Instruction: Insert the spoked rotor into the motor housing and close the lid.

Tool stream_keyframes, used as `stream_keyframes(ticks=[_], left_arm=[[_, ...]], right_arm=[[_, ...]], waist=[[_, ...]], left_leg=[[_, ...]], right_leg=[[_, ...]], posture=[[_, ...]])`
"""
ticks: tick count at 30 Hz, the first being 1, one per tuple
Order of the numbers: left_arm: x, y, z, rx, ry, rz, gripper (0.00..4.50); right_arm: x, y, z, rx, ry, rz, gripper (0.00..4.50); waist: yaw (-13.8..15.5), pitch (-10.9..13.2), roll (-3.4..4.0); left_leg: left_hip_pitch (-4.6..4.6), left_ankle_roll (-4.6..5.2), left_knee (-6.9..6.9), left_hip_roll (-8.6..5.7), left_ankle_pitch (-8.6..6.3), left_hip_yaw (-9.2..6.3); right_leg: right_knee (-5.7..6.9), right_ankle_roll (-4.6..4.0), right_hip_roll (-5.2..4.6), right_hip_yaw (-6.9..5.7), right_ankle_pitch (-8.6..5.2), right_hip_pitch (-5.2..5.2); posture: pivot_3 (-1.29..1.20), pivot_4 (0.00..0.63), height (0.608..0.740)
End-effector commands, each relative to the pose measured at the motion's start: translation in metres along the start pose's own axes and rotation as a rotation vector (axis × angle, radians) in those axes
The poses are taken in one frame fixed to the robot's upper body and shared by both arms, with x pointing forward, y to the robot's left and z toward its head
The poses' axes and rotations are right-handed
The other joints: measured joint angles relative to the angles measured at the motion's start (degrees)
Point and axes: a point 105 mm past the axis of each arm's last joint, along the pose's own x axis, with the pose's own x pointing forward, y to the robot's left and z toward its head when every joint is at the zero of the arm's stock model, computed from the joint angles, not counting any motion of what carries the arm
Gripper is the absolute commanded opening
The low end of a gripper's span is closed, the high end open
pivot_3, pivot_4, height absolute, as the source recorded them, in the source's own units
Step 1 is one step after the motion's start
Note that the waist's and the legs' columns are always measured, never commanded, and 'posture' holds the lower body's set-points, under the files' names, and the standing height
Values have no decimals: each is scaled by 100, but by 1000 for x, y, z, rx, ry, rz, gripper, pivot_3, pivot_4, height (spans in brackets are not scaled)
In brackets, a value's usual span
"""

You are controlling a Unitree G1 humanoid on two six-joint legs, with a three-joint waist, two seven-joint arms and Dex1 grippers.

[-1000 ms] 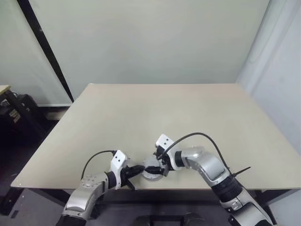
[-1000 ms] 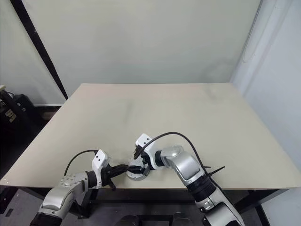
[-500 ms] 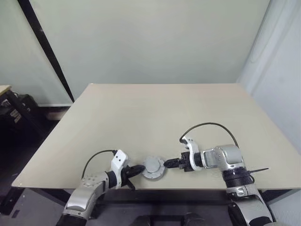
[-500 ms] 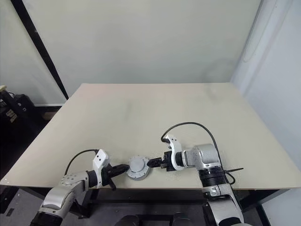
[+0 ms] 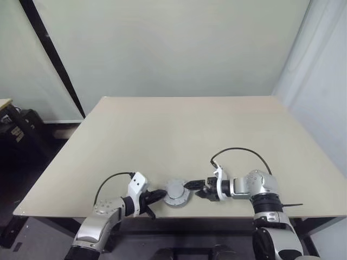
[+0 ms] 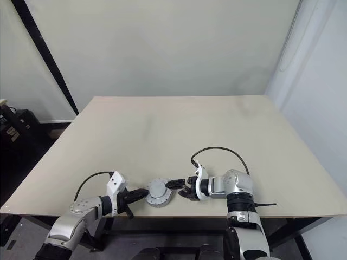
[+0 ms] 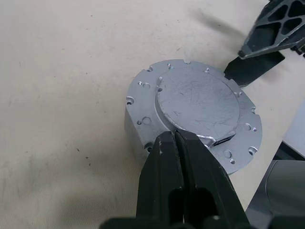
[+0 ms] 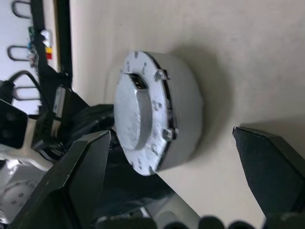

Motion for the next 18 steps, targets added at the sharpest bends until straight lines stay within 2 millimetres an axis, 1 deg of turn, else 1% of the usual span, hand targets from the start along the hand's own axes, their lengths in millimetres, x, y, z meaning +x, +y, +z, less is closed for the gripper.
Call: stream_keyframes(ticks=[1, 7, 11, 14, 15, 18], left_arm=[[4, -7, -1, 5, 7, -24, 0], [4, -7, -1, 5, 6, -22, 0], [4, -7, 0, 5, 4, -21, 0], [5, -7, 0, 5, 2, -21, 0], [5, -7, 0, 5, 2, -20, 0], [5, -7, 0, 5, 4, -19, 0]], right_arm=[[11, 16, 0, -3, 10, 56, 4480], [18, 26, -4, -3, 24, 84, 4480], [19, 25, -4, 16, 21, 80, 4480], [18, 22, -4, 39, 17, 75, 3856], [18, 21, -5, 49, 18, 80, 3564], [17, 21, -6, 71, 18, 90, 2502]], waist=[[0, -1, 1], [1, 0, 5], [0, 1, 6], [1, 1, 8], [1, 1, 8], [0, 1, 9]], left_leg=[[0, 0, 0, 0, 0, 0], [-4, 0, -4, -1, 0, -2], [-3, 0, -5, -1, 0, -1], [-4, -1, -7, -1, 0, -2], [-6, -1, -6, -1, 0, -1], [-8, 0, -10, -2, 0, -1]], right_leg=[[0, 0, 0, 1, 0, 0], [-1, 0, 0, 0, 0, -4], [-2, 0, -1, 0, 0, -5], [-2, 0, -1, 0, 0, -8], [-2, 0, -1, 0, 0, -9], [-3, 0, -2, 1, 0, -11]], posture=[[0, 0, 740], [0, 0, 740], [0, 0, 740], [0, 0, 740], [0, 0, 740], [0, 0, 740]])
